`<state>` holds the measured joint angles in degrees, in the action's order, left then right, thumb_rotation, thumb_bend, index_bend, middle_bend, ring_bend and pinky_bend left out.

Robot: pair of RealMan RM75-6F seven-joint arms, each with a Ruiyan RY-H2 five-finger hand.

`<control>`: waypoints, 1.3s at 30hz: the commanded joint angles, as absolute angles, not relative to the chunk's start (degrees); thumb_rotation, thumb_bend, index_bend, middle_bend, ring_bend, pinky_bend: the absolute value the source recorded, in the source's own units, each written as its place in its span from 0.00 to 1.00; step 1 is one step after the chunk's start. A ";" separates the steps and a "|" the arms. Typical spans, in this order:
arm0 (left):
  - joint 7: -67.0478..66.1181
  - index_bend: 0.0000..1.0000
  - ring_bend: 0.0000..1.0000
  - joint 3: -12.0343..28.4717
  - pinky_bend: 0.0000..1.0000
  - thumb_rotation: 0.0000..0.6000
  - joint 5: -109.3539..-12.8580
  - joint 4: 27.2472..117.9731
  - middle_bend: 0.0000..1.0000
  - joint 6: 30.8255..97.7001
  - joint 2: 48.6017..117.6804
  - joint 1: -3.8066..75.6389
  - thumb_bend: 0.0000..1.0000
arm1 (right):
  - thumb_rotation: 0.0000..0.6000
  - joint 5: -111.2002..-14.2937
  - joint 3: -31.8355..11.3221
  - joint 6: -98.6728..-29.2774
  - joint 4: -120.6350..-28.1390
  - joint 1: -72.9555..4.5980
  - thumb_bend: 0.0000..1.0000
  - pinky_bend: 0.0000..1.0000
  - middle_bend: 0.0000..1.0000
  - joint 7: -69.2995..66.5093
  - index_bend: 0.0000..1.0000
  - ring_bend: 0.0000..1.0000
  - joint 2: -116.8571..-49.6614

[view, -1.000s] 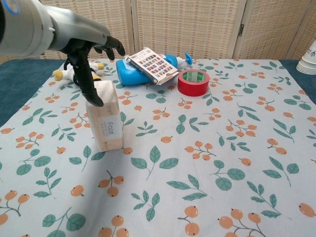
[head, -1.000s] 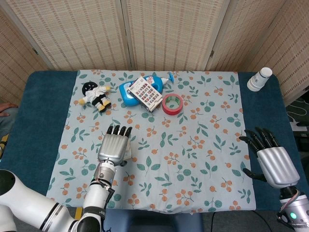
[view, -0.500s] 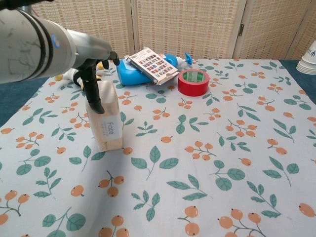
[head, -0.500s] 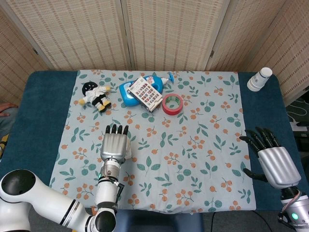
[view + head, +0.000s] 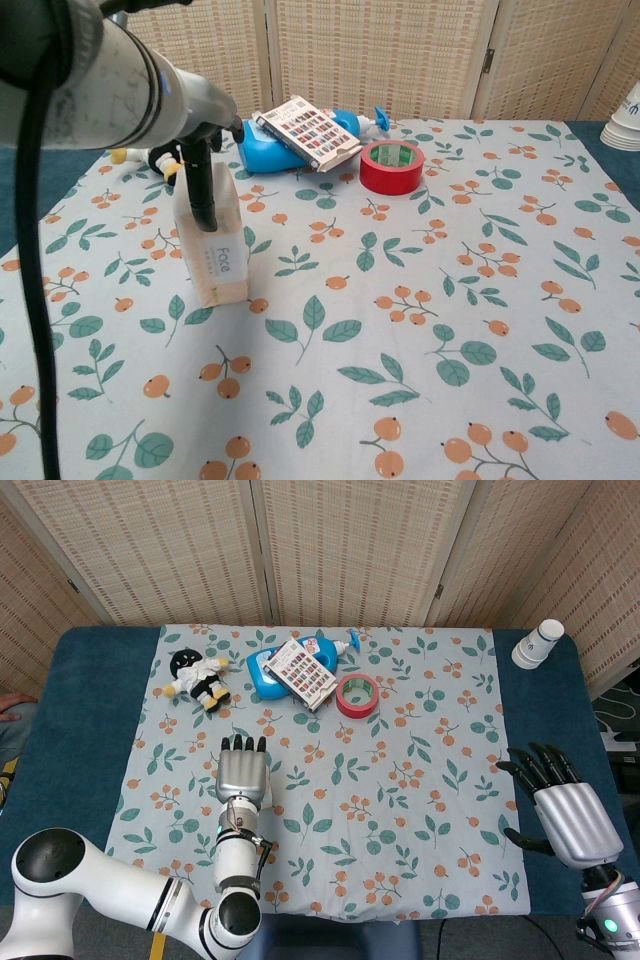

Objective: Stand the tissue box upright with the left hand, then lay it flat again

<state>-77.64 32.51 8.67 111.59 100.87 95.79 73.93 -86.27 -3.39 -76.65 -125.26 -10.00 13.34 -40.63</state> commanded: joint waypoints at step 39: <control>-74.54 0.21 0.17 29.98 0.25 1.00 3.66 103.46 0.36 96.71 98.29 71.47 0.18 | 1.00 -85.04 -3.80 -76.59 -124.87 -10.23 0.11 0.07 0.11 13.59 0.20 0.00 -40.93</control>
